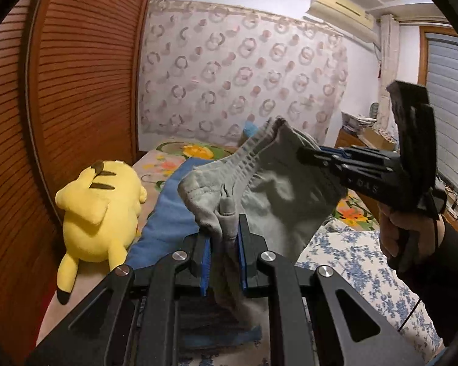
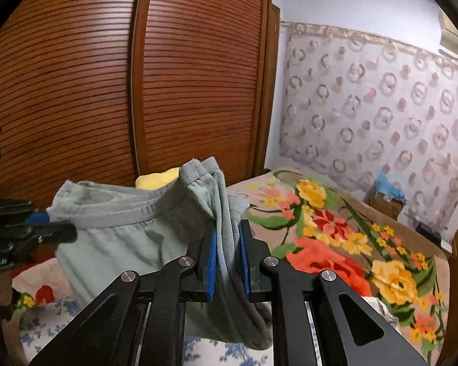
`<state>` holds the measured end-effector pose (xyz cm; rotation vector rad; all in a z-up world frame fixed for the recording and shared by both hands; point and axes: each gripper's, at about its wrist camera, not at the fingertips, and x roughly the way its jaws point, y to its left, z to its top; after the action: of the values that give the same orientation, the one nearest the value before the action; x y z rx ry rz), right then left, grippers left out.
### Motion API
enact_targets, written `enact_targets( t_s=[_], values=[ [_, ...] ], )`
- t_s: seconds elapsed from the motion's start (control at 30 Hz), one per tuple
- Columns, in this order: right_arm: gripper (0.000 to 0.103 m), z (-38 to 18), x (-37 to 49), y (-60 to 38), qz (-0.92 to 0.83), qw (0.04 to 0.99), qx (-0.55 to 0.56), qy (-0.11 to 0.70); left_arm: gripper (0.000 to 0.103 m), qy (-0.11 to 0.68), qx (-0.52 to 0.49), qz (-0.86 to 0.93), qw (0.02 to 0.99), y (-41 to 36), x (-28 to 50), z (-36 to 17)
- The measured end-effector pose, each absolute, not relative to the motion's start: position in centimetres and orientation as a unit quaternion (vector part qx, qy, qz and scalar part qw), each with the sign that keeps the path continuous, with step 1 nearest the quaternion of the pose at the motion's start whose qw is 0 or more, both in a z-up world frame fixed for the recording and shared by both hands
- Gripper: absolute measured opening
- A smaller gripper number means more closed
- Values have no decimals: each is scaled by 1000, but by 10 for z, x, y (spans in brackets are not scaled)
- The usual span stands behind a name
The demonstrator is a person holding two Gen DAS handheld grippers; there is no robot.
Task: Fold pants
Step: 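Carry the bundle with both grippers onto the folded blue jeans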
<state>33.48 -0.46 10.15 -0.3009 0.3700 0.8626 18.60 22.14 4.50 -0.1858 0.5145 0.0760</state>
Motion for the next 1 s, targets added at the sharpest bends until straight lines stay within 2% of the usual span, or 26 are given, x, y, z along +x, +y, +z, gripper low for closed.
enact_targets(
  t_s=[0.4, 0.67, 0.8, 0.87, 1.0],
  values=[
    [14, 95, 389, 44, 462, 853, -142, 196, 16, 261, -114, 56, 957, 233, 177, 39],
    [14, 78, 426, 74, 483, 832, -133, 239, 16, 280, -120, 73, 950, 242, 176, 27],
    [14, 75, 434, 86, 483, 828, -146, 246, 23, 296, -122, 94, 943, 246, 179, 21],
    [22, 75, 434, 85, 482, 827, -150, 247, 26, 299, -122, 99, 941, 247, 177, 20],
    [35, 85, 433, 77, 483, 831, -145, 236, 42, 286, -121, 105, 945, 247, 174, 27]
  ],
)
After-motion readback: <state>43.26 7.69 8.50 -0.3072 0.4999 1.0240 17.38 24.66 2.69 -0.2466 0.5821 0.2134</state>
